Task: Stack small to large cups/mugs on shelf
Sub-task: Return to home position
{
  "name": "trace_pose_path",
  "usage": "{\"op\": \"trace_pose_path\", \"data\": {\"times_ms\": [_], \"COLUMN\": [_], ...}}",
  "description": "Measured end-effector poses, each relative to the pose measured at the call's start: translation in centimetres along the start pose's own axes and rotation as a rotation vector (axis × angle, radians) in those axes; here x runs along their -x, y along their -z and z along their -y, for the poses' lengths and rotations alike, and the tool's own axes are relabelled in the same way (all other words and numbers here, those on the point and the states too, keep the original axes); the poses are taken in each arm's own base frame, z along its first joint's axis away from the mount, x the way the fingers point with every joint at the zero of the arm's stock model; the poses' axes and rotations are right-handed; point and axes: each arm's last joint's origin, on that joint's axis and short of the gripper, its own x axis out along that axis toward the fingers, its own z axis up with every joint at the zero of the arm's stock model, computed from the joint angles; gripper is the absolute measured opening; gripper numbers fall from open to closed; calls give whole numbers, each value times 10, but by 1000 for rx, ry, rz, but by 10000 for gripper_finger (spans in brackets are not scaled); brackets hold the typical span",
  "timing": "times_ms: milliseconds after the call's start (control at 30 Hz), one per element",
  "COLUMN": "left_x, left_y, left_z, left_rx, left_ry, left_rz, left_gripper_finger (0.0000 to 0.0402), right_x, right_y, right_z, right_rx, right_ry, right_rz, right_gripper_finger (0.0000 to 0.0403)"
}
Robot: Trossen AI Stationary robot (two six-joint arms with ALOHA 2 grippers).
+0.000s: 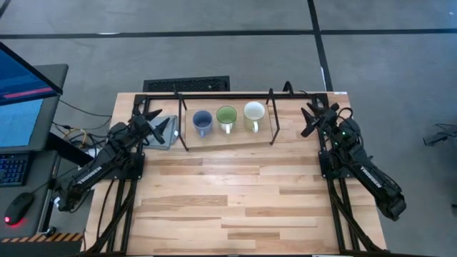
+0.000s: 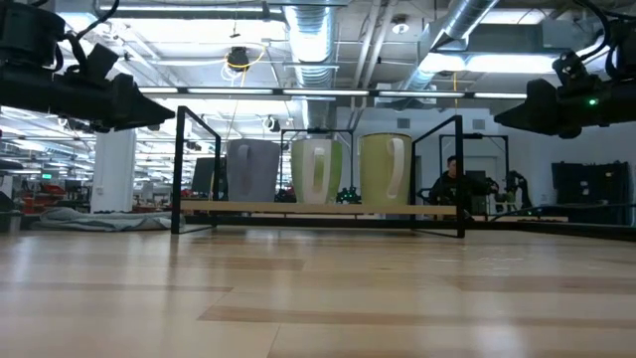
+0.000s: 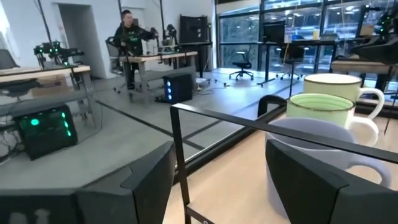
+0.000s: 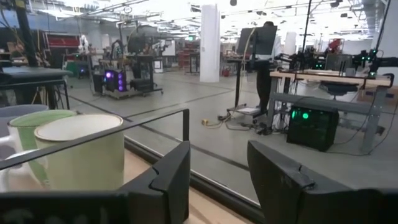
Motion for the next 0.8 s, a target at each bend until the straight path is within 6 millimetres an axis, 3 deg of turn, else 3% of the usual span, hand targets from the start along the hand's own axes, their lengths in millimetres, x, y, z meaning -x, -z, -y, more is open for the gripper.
{"op": "trace_pose_path", "data": {"times_ms": [800], "left_x": [0], "left_y": [1], "left_z": [0], "left_rx": [45], "left_ry": [-6], "left_rz": [-6], "left_gripper_finger": [243], "right_x": [0], "right_y": [2], "right_z": [0], "right_rx": [-3], "right_ry": [-2], "right_rz": [-22], "right_gripper_finger": [182]}}
